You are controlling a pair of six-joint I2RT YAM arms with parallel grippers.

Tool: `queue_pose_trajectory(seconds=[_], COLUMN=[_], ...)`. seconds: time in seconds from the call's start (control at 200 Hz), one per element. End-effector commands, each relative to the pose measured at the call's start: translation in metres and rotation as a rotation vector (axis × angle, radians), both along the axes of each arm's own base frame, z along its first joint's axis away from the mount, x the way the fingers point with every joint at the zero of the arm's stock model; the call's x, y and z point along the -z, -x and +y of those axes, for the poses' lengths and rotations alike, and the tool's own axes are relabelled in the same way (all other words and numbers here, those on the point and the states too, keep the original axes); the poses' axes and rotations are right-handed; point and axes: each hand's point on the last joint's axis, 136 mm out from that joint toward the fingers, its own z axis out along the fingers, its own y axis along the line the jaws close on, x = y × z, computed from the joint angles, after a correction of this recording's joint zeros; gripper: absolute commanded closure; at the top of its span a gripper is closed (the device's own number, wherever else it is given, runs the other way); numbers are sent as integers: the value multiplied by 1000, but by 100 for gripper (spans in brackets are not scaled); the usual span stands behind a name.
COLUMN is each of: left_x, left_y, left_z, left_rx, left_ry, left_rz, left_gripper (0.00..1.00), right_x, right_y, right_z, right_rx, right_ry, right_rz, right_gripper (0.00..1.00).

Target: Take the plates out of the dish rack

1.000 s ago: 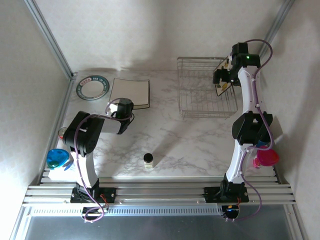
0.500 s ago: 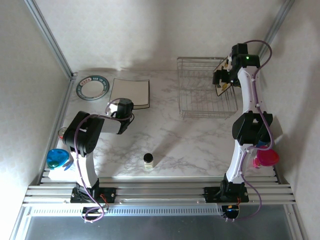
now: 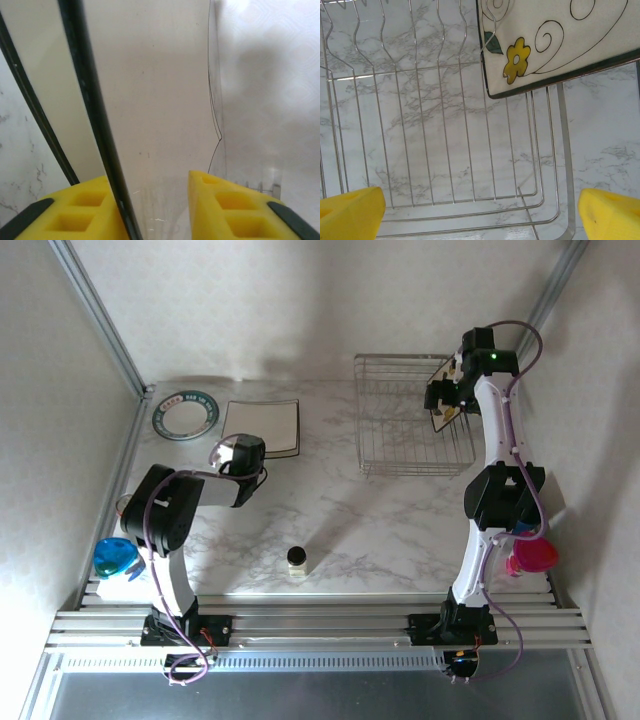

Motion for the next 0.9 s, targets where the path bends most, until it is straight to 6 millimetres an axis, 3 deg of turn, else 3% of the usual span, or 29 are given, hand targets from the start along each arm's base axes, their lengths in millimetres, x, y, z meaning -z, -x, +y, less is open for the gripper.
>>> queue_pose_trajectory(seconds=[0.0, 0.155, 0.891], left_x=[-28, -26, -6], left_y=[-5, -3, -11], left_z=[2, 2, -12], left_rx=[14, 32, 182], left_ry=[-7, -26, -69], left_rz=[-52, -27, 81], left_gripper=[60, 48, 44], right_x=[-20, -19, -14], right_y=[6, 7, 1], right_z=[5, 6, 7], right_rx=[-18, -20, -33], right_ry=[-7, -8, -13], right_rz=[-47, -47, -48], right_gripper=[1, 1, 1])
